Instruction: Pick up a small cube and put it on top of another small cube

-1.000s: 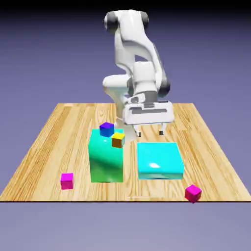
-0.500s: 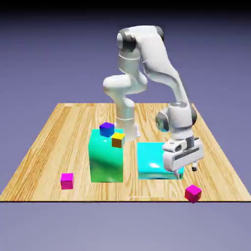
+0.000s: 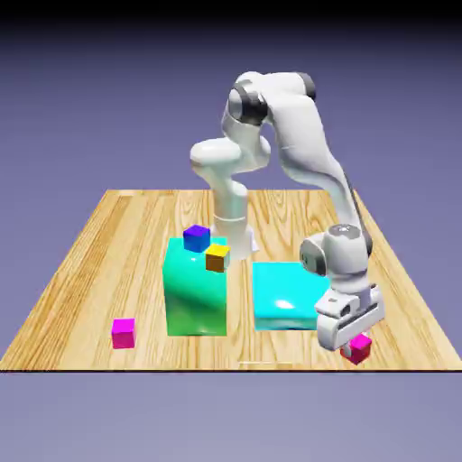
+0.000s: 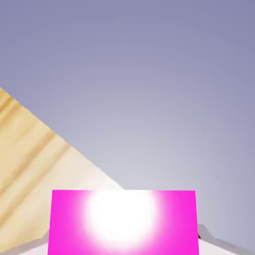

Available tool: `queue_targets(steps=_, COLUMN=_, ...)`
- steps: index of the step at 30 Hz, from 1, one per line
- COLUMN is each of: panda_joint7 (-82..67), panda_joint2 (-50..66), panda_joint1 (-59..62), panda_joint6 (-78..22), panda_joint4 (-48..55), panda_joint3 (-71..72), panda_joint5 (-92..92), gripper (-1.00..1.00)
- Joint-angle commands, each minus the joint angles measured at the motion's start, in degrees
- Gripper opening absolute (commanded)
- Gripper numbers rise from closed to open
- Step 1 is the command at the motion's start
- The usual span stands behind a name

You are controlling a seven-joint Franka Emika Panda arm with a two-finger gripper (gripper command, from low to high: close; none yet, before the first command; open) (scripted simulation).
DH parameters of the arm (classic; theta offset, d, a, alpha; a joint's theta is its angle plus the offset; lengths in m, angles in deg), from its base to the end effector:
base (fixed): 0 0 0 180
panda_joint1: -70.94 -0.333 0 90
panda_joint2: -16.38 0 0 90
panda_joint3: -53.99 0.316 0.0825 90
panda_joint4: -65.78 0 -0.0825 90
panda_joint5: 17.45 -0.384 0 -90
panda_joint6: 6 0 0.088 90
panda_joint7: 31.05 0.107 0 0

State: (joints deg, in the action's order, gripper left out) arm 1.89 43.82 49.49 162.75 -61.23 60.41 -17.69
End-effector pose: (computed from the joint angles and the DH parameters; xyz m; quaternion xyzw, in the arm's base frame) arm 0.5047 0.2672 0.1843 -0.9902 0.0553 -0.0956 0.0856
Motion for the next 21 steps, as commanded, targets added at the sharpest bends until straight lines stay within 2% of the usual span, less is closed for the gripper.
queue_targets(steps=1, panda_joint7=-0.06, panda_joint2=-0.77, panda_joint1=0.11, panda_joint6=-0.37, panda_joint4=-0.39, panda_joint3=0.1, panda_joint5=-0.08, gripper=-1.0)
queue_targets(steps=3, panda_joint7=0.76, panda_joint2=-0.81, panda_joint1=2.18, panda_joint6=-0.63, panda_joint4=0.09, panda_joint3=-1.28, panda_joint5=-0.77, gripper=-1.0)
queue_targets(steps=17, panda_joint7=-33.88, panda_joint2=-7.75, panda_joint1=20.41, panda_joint6=-9.06, panda_joint4=-0.29, panda_joint3=-23.15, panda_joint5=-21.23, gripper=-1.0)
queue_targets(steps=21, panda_joint7=-43.85, panda_joint2=-9.16, panda_joint1=21.58, panda_joint6=-11.55, panda_joint4=-1.92, panda_joint3=-27.07, panda_joint5=-25.51, gripper=-1.0)
